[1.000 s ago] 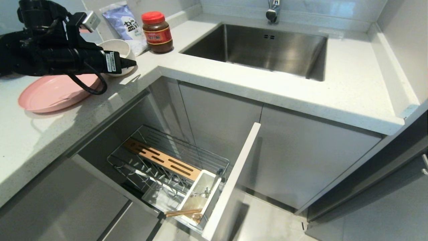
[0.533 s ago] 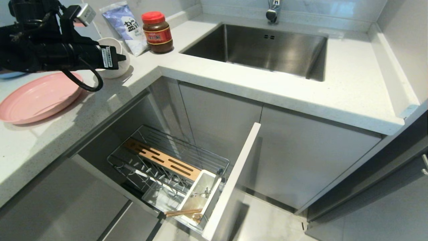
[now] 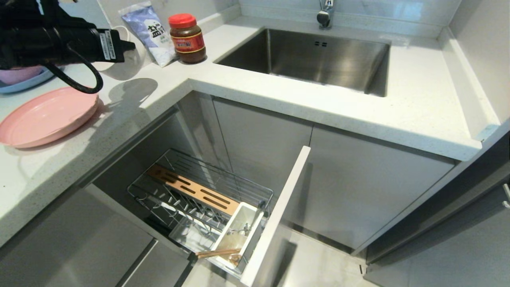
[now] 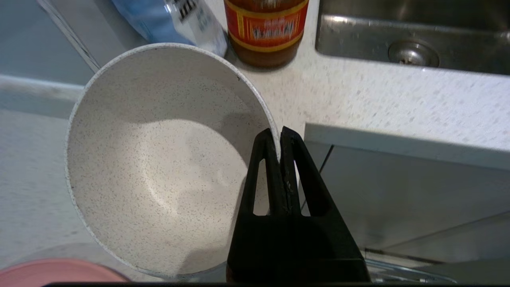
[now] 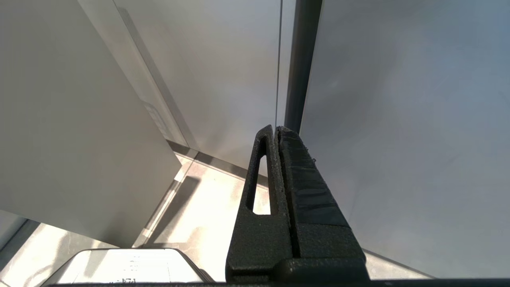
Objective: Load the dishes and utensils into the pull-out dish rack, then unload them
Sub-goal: Pick up the bowl and place it in the cupboard
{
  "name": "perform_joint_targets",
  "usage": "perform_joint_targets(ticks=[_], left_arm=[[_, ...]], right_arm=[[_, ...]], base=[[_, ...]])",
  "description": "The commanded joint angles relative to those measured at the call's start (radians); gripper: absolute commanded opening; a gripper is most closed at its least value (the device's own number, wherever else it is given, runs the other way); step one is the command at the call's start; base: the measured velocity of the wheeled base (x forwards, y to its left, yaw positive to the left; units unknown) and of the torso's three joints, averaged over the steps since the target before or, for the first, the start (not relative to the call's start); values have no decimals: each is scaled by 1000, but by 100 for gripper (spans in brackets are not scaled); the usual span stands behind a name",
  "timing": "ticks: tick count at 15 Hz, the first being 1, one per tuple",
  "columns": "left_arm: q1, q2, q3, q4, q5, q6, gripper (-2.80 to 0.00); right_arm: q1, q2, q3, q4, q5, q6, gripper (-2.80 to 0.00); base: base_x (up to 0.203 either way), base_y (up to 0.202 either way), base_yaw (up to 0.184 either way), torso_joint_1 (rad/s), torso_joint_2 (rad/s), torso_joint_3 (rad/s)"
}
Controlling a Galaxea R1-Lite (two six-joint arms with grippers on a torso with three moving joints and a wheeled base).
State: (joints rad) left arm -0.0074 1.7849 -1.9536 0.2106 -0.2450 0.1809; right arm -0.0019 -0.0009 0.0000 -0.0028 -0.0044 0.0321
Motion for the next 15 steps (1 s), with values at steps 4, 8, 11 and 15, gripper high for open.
perform_joint_targets(ticks=[4,8,11,15], left_arm=[[-84,-226,23,-1,68,-87,-280],[-330,-411,118,-1,200,-433,-280],[-566,-557,348,-6,326,-718,-280],[-652,-666,610,-130,364,-1242,-280]], right_arm=[[0,-2,0,0,0,0,-280],[0,-2,2,0,0,0,-280],[0,-2,2,0,0,0,-280],[0,-2,2,0,0,0,-280]], base=[[0,0,0,0,0,0],[0,0,0,0,0,0],[0,0,0,0,0,0],[0,0,0,0,0,0]])
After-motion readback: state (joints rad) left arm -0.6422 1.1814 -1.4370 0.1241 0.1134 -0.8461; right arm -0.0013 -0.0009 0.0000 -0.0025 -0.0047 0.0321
